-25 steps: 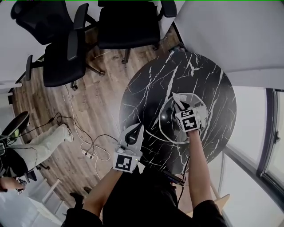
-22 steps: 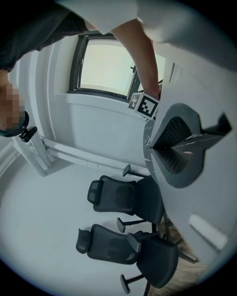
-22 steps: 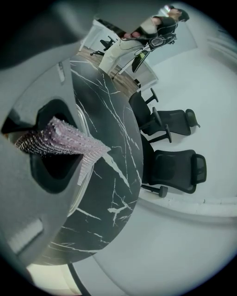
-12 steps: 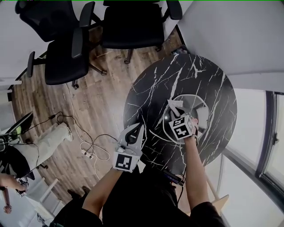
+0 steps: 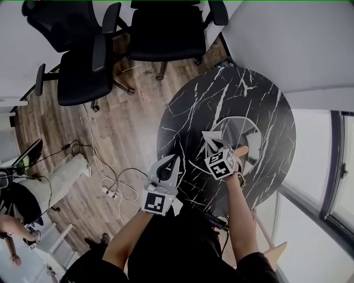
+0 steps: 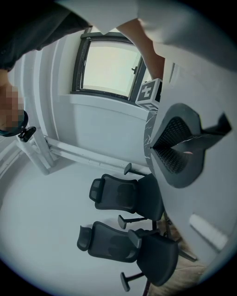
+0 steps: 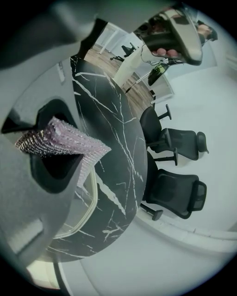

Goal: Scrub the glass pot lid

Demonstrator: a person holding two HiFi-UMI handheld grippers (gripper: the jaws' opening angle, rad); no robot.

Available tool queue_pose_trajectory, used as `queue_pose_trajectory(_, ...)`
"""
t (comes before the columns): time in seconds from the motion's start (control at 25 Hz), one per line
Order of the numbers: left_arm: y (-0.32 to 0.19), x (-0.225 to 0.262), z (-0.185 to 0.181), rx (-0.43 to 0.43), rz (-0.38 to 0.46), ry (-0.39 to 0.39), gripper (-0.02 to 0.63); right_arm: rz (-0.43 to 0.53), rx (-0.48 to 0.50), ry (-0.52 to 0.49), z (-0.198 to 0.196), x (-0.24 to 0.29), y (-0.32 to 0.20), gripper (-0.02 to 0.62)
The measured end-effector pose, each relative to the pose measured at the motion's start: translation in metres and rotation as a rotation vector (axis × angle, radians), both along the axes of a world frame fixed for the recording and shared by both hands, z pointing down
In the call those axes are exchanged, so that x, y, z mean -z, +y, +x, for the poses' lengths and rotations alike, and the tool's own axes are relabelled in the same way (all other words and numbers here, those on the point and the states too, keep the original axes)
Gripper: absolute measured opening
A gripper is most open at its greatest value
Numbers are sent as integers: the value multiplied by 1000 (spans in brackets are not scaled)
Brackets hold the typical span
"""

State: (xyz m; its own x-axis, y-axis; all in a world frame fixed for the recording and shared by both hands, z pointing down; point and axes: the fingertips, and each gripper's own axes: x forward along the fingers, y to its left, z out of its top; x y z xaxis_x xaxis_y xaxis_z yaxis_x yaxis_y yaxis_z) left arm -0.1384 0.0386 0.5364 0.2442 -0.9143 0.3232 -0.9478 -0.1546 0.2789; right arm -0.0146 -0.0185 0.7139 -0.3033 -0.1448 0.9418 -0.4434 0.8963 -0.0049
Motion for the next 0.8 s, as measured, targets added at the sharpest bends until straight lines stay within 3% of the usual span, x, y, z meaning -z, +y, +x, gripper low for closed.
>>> queue_pose_trajectory(0.52, 12, 3, 12, -36, 5, -7, 2, -38, 41, -8, 6, -7, 68, 74)
queue_pose_trajectory(0.8, 13, 7, 37, -92, 14, -6, 2, -106, 14, -17, 35, -7, 101, 74)
